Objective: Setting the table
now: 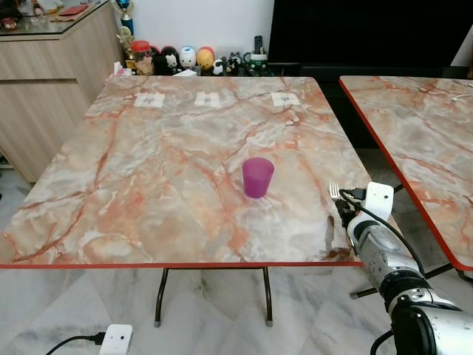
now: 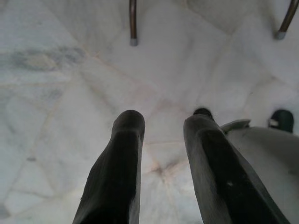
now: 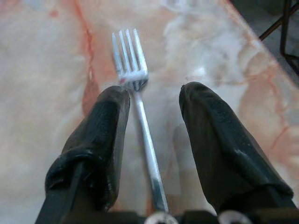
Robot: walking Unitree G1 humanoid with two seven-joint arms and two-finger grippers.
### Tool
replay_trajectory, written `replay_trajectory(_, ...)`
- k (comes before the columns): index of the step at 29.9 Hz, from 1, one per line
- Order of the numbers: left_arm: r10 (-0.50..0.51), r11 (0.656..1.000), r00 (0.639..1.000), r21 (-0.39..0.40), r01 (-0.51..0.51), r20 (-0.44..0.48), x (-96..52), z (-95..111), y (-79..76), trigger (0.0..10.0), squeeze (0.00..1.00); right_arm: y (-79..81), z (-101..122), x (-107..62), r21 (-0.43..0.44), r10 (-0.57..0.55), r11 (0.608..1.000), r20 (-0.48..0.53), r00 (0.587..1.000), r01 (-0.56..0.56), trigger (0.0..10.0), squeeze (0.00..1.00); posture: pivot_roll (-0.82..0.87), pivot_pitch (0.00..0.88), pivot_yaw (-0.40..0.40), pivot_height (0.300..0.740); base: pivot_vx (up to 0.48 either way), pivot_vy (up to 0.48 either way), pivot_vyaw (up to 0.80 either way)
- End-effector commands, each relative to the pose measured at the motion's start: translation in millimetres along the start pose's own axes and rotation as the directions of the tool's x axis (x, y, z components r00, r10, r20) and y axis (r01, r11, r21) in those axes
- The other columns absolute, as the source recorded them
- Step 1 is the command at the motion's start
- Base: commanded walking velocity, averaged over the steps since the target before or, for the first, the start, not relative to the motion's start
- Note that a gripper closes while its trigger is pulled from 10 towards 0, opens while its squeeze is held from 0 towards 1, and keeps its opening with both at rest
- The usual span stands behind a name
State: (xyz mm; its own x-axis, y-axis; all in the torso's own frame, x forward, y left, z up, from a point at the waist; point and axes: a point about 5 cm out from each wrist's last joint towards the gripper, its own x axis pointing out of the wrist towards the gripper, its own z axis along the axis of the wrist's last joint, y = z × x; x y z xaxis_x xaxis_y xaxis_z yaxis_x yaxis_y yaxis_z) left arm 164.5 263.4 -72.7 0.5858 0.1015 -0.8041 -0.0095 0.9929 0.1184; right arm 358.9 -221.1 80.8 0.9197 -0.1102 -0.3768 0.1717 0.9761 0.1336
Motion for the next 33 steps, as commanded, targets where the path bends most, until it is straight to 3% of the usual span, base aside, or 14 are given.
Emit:
replay_trajectory(1,0.015,1.0,1.0,-0.002,-0.015,-0.017,-4.1,-7,11.2,10.0,0.0,-1.5,15,1.2,-0.011,-0.013,1.0,0.062,0.998,0.014,10.0,0.0,0.15,0.025,-0.027,0.74,0.0,0.0,0.0)
replay_trajectory(2,0.015,1.0,1.0,-0.002,-0.015,-0.017,-4.1,-7,11.2,10.0,0.0,-1.5,15,1.2,-0.011,-0.013,1.0,0.062,0.998,0.014,10.0,0.0,0.15,0.025,-0.027,0.74,0.0,0.0,0.0)
replay_trajectory(3,0.019,1.0,1.0,-0.004,-0.019,-0.02,-5.6,-9,14.6,10.0,0.0,3.2,27,0.3,-0.029,0.004,1.0,0.172,0.985,0.001,10.0,0.0,0.14,0.028,-0.027,0.74,0.0,0.0,0.0)
replay_trajectory(6,0.023,1.0,1.0,-0.006,-0.023,-0.021,-6.5,-10,16.8,10.0,0.0,6.7,41,-6.3,-0.015,0.007,1.0,0.364,0.931,-0.001,10.0,0.0,0.15,0.029,-0.03,0.74,0.0,0.0,0.0)
replay_trajectory(8,0.023,1.0,1.0,-0.007,-0.024,-0.019,-6.0,-9,16.4,10.0,0.0,7.4,42,-8.4,-0.009,0.008,1.0,0.398,0.917,-0.005,10.0,0.0,0.15,0.029,-0.03,0.74,0.0,0.0,0.0)
replay_trajectory(9,0.022,1.0,1.0,-0.007,-0.023,-0.015,-4.7,-6,14.6,10.0,0.0,7.9,42,-14.5,-0.015,0.003,1.0,0.47,0.882,0.004,10.0,0.0,0.14,0.028,-0.031,0.74,0.0,0.0,0.0)
replay_trajectory(12,0.017,1.0,1.0,-0.009,-0.017,-0.01,-2.5,-3,8.7,10.0,0.0,7.0,34,-24.4,-0.039,-0.003,0.999,0.536,0.844,0.028,10.0,0.0,0.14,0.025,-0.033,0.74,0.0,0.0,0.0)
replay_trajectory(16,0.003,1.0,1.0,-0.008,-0.003,-0.01,-0.6,-6,-3.7,10.0,0.0,-0.6,10,-44.6,-0.047,-0.028,0.997,0.579,0.815,0.067,10.0,0.0,0.13,0.021,-0.034,0.74,0.0,0.0,0.0)
replay_trajectory(25,-0.012,1.0,1.0,0.006,0.012,-0.01,1.4,-4,-12.8,10.0,0.0,-1.3,-8,-58.2,-0.054,-0.018,0.997,0.571,0.821,0.06,10.0,0.0,0.11,0.016,-0.026,0.74,0.027,0.0,0.0)
replay_trajectory(27,-0.009,1.0,1.0,0.005,0.009,-0.006,1.4,-3,-10.5,10.0,0.0,1.1,-5,-57.5,-0.05,-0.02,0.997,0.573,0.819,0.059,10.0,0.0,0.12,0.008,-0.029,0.74,0.27,0.0,0.0)
replay_trajectory(33,0.02,1.0,1.0,0.001,-0.02,0.001,-4.1,-1,16.1,10.0,0.0,12.3,4,-56.9,-0.072,0.016,0.997,0.586,0.81,0.032,10.0,0.0,0.12,0.0,-0.03,0.74,0.29,0.0,0.0)
